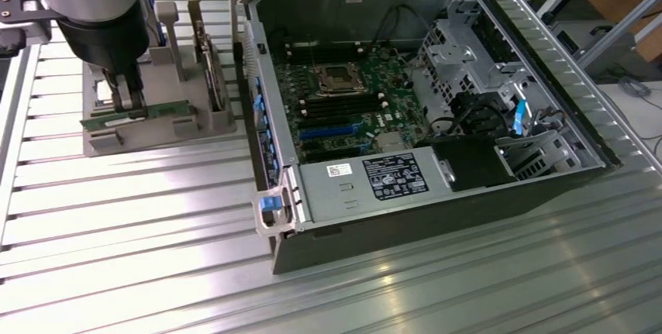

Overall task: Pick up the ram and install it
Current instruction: 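Pick up the ram and move it above insertion slot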

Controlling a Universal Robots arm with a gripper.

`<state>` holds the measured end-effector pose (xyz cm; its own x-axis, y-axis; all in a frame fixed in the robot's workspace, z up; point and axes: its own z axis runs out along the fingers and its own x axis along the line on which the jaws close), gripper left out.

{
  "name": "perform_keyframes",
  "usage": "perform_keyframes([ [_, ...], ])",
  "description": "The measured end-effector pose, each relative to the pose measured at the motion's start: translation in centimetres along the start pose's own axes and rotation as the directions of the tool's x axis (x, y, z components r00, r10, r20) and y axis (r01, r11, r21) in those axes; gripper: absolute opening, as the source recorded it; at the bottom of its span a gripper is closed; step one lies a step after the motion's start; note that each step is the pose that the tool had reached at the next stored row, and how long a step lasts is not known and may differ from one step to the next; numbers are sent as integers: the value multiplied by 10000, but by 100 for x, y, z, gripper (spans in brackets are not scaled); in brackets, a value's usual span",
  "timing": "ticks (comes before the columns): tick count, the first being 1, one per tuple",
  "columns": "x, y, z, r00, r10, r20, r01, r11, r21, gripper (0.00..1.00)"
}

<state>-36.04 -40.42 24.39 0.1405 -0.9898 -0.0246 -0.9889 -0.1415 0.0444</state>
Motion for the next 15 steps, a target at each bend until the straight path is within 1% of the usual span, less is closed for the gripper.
perform_keyframes([
  [15,-2,4,-84,10000,0,0,0,10000,1,13],
])
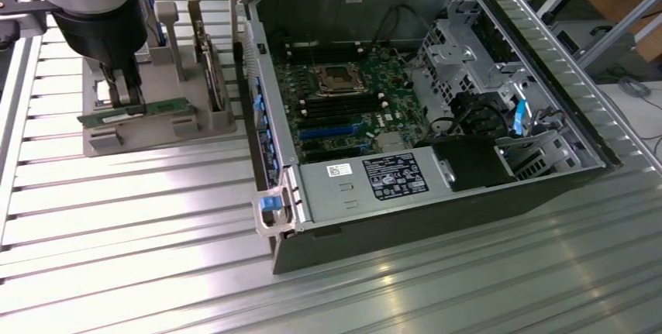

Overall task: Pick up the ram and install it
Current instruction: 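Pick up the ram and move it above insertion slot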

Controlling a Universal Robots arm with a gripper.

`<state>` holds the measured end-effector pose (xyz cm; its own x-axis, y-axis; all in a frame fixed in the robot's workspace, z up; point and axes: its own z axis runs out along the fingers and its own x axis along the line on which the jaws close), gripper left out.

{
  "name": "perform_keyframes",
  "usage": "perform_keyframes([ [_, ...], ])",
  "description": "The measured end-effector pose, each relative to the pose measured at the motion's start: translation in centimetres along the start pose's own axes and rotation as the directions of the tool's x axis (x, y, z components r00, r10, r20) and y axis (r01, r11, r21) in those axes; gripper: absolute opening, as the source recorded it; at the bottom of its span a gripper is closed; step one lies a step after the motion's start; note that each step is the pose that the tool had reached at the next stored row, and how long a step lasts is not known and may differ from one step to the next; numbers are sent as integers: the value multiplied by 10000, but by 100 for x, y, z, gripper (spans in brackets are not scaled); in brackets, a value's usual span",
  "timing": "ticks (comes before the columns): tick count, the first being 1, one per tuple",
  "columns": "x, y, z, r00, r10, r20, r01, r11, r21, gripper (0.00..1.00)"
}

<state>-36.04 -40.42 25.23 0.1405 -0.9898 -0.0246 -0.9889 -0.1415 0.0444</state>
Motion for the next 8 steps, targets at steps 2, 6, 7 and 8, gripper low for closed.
perform_keyframes([
  [2,0,0,-9,10000,0,0,0,10000,-1,13],
  [6,-1,1,-29,10000,0,0,0,10000,-1,13],
  [7,-1,2,-33,10000,0,0,0,10000,-1,13],
  [8,-1,2,-38,10000,0,0,0,10000,-1,13],
])
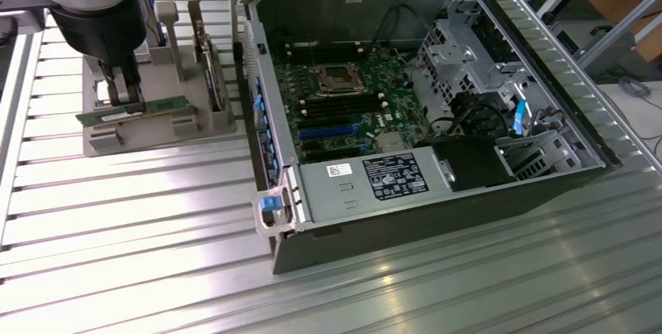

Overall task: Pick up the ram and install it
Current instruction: 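Pick up the ram and move it above insertion slot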

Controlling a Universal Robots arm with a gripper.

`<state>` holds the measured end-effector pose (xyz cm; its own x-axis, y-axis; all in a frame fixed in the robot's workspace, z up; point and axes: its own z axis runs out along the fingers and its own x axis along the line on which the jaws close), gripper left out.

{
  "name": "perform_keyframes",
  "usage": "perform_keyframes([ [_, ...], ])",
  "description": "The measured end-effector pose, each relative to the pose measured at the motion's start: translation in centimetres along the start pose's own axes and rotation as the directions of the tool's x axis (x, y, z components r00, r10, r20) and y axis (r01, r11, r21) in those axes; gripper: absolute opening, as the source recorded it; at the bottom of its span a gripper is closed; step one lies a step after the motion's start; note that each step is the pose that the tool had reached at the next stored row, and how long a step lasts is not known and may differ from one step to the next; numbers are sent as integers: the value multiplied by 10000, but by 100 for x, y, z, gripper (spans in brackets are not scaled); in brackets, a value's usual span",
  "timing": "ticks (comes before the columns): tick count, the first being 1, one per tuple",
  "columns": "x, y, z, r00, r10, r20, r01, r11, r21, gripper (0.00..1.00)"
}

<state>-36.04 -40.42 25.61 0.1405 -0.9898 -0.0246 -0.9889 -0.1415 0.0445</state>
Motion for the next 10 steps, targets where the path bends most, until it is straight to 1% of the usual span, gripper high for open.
perform_keyframes([
  [10,-1,2,-52,10000,0,0,0,10000,0,13],
])
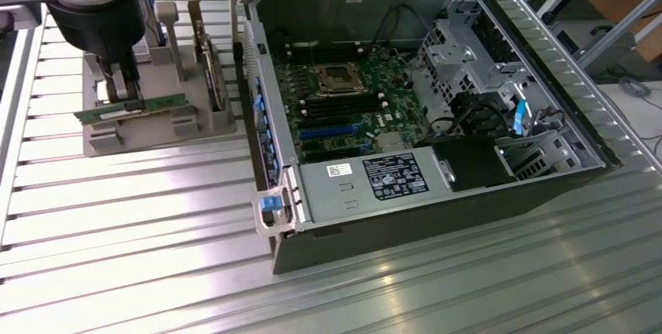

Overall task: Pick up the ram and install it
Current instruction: 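Pick up the ram and move it above insertion slot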

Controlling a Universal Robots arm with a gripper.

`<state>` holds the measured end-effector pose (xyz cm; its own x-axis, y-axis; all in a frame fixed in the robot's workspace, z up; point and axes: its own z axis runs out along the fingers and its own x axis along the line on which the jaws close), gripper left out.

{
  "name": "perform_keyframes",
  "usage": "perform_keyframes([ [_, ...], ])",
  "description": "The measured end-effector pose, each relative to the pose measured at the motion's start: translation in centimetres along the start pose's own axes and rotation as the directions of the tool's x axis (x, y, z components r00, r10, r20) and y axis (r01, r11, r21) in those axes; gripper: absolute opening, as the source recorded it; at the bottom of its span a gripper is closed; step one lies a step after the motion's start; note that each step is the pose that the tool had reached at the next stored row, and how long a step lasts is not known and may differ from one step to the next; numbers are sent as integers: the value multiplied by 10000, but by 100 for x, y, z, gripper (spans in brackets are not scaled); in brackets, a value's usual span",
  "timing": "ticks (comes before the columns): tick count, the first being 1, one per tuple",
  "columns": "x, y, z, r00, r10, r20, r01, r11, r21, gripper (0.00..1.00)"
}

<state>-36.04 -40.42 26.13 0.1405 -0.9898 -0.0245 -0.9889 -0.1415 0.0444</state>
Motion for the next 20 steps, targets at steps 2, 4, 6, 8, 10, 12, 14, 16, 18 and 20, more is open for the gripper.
perform_keyframes([
  [2,0,0,-8,10000,0,1,0,10000,1,13],
  [4,0,0,-14,10000,0,0,0,10000,0,13],
  [6,-1,1,-19,10000,0,0,0,10000,0,13],
  [8,-1,1,-24,10000,0,0,0,10000,0,13],
  [10,-1,1,-29,10000,0,0,0,10000,0,13],
  [12,-1,1,-36,10000,-1,0,1,10000,0,13],
  [14,-1,2,-43,10000,0,0,0,10000,1,13],
  [16,-1,2,-48,10000,0,0,0,10000,0,13],
  [18,-1,2,-54,10000,0,0,0,10000,-1,13],
  [20,-2,2,-59,10000,0,0,0,10000,0,13],
])
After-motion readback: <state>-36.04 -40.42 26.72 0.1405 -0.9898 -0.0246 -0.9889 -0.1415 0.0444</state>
